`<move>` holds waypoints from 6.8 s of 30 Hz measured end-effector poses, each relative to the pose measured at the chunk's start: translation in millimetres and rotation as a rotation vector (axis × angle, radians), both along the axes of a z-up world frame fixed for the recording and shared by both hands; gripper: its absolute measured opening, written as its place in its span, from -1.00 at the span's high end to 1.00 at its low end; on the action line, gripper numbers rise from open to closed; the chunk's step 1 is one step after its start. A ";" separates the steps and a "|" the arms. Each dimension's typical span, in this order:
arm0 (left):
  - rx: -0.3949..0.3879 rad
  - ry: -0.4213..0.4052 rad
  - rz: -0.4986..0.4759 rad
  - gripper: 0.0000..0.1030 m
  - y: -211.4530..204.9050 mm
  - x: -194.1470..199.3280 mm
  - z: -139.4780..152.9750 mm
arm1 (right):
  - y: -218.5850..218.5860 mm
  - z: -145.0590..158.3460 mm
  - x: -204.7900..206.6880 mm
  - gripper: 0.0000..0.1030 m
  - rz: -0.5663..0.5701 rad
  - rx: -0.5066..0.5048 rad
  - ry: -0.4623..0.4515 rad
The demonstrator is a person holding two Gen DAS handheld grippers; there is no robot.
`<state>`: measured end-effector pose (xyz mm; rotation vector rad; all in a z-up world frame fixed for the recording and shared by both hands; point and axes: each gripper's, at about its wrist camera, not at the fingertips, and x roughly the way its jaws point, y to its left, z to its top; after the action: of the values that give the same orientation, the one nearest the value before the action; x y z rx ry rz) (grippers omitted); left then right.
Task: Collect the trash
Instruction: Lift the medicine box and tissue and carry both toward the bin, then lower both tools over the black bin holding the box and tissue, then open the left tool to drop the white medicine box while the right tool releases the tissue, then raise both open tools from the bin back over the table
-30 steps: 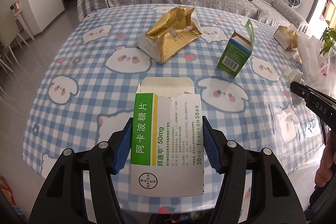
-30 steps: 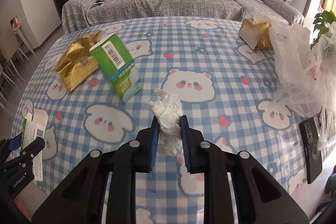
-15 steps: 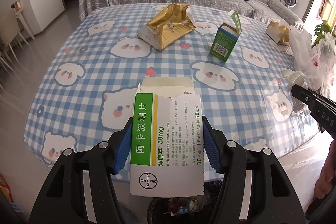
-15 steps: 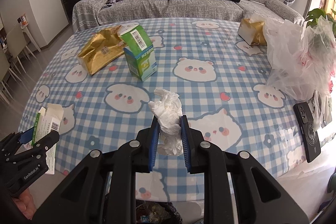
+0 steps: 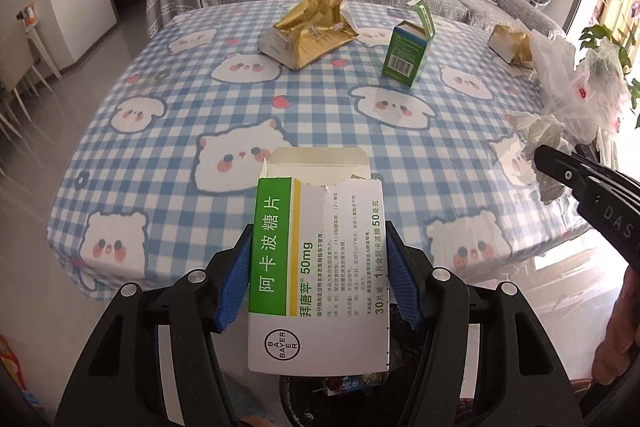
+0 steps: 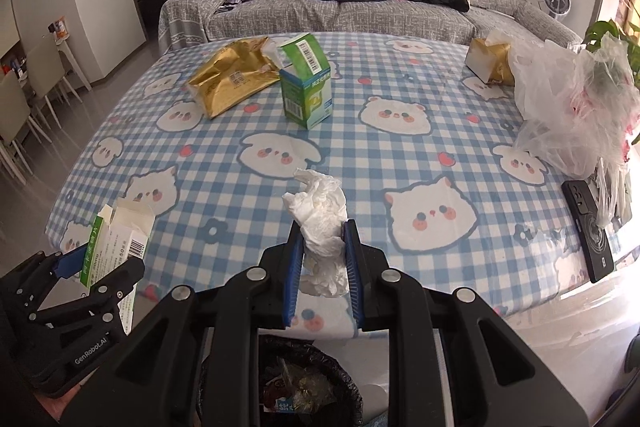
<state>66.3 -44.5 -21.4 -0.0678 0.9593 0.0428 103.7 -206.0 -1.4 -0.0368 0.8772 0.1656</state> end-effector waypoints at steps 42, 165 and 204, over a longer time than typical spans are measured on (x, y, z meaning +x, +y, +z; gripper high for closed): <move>-0.071 0.066 0.013 -0.16 5.3 -145.5 -82.3 | 7.1 -123.7 -156.6 0.61 0.027 0.009 0.084; 0.011 0.033 0.061 -0.88 35.7 -130.4 -78.8 | -14.5 -93.8 -132.6 -0.85 -0.101 -0.059 -0.040; 0.047 -0.016 0.098 -0.88 65.3 166.7 1.4 | 30.1 -25.4 122.4 -0.85 0.018 -0.020 -0.159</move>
<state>233.0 20.8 -20.0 -0.0720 0.9379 0.1545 226.1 -176.0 -26.9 -0.0756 0.7202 0.1681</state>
